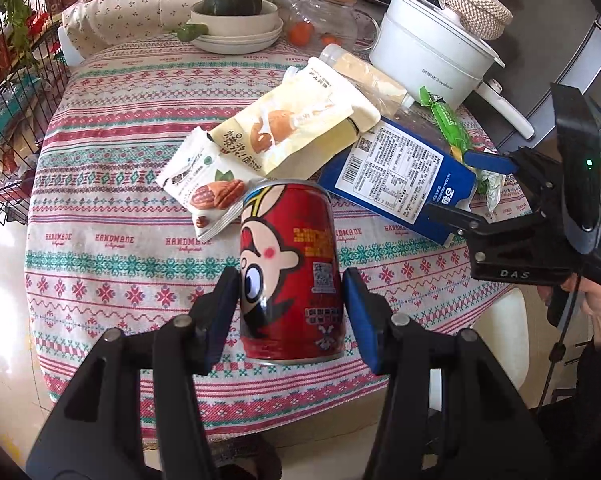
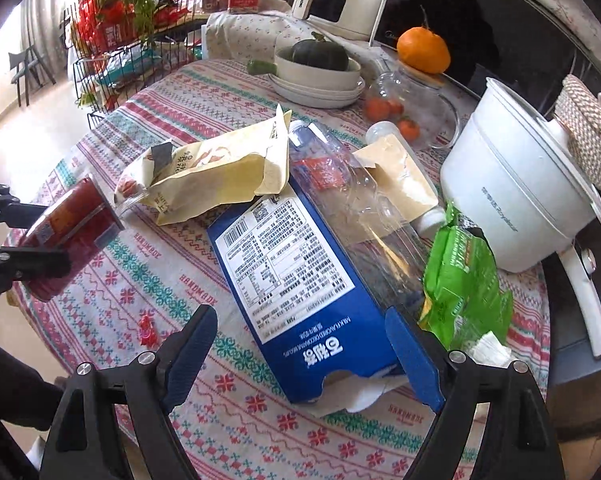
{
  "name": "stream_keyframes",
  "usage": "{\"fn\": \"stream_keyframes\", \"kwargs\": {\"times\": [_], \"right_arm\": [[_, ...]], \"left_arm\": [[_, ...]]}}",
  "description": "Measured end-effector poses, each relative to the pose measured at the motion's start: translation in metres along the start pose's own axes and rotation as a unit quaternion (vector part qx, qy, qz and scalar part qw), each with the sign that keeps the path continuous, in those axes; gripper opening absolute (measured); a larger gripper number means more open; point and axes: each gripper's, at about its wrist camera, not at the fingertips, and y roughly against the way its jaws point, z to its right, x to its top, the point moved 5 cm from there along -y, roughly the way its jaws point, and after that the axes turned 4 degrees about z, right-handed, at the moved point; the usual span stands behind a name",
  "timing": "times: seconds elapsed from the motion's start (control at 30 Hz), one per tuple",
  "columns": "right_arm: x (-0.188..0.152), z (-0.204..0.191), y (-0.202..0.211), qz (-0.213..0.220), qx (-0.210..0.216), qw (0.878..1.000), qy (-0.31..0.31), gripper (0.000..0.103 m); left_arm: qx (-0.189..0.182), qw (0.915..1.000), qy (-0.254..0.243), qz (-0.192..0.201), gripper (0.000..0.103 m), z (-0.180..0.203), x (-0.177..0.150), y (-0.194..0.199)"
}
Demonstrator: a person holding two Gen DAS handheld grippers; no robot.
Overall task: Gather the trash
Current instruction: 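Grasp the blue biscuit box with the right gripper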
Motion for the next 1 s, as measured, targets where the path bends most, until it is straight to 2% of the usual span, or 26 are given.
{"fn": "stream_keyframes", "kwargs": {"times": [0.17, 0.33, 0.47, 0.63, 0.73, 0.93, 1.0], "right_arm": [[-0.002, -0.015, -0.027, -0.031, 0.015, 0.998, 0.045, 0.089], [-0.013, -0.042, -0.037, -0.047, 0.028, 0.995, 0.088, 0.097], [-0.014, -0.053, -0.04, -0.045, 0.006, 0.992, 0.117, 0.098], [-0.007, -0.039, -0.031, -0.043, -0.025, 0.988, 0.144, 0.1], [-0.009, -0.029, -0.038, -0.063, -0.035, 0.984, 0.166, 0.1], [-0.027, -0.031, -0.066, -0.106, -0.06, 0.965, 0.231, 0.1], [-0.03, -0.032, -0.071, -0.101, -0.066, 0.965, 0.234, 0.102]], "left_arm": [[-0.002, 1.0, 0.002, -0.001, 0.055, -0.01, 0.0, 0.0], [-0.002, 0.9999, 0.011, 0.0, 0.055, -0.019, 0.002, 0.002], [-0.002, 0.9999, 0.017, 0.0, 0.055, -0.023, 0.001, 0.004], [-0.004, 0.9998, 0.02, -0.001, 0.055, -0.027, 0.0, 0.004], [-0.004, 0.9998, 0.021, -0.002, 0.055, -0.027, 0.001, 0.003], [-0.004, 0.9998, 0.016, -0.006, 0.055, -0.024, 0.001, -0.001], [-0.003, 0.9999, 0.015, -0.007, 0.055, -0.024, 0.001, -0.001]]}}
